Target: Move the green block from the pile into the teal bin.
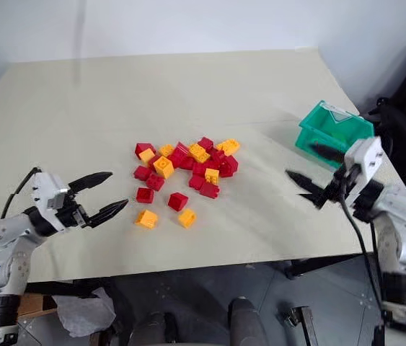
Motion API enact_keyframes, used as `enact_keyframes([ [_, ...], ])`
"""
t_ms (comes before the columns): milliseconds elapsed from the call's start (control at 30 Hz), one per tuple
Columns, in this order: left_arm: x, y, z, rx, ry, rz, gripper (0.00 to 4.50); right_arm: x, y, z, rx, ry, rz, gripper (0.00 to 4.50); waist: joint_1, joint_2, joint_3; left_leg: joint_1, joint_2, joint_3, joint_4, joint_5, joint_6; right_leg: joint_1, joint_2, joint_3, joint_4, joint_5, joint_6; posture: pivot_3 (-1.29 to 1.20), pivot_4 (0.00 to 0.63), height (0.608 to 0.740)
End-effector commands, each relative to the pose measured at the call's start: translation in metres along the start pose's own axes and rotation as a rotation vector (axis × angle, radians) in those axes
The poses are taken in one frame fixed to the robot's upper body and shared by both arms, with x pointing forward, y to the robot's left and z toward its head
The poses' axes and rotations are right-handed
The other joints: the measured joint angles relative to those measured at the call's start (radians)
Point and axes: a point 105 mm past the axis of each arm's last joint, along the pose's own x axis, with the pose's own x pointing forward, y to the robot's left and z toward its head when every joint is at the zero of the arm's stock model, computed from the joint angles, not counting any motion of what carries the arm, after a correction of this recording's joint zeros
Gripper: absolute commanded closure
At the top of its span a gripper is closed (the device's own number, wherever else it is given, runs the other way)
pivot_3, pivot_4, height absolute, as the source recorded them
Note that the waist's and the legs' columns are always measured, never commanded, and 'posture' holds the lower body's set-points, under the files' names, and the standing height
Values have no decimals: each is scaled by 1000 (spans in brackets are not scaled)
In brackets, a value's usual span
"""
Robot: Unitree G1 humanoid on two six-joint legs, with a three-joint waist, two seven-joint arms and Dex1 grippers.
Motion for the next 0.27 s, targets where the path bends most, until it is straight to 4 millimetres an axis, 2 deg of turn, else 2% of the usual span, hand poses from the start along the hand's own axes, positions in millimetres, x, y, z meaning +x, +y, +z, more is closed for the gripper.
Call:
enact_keyframes([
  [33, -15, 0, -3, 39, 24, 25, 0, -7, 32, -8, -13, 12, 115, 43, 14, -1, 0, 1, 0, 0, 0, 0, 0, 1, 0, 0, -1, 0, 0, 0, 150, 740],
  [167, -23, -2, -9, 32, 48, 27, 0, -14, 39, -20, -10, 41, 125, 43, 26, -1, 0, 0, 0, 2, 5, -1, 2, 2, 0, 1, -4, 0, -1, 0, 150, 740],
  [267, -24, -3, -9, 26, 61, 27, 0, -15, 33, -22, -10, 27, 71, 43, 30, -1, 0, 0, 0, 2, 5, -1, 2, 3, 0, 1, -3, 0, -1, 0, 150, 740],
])
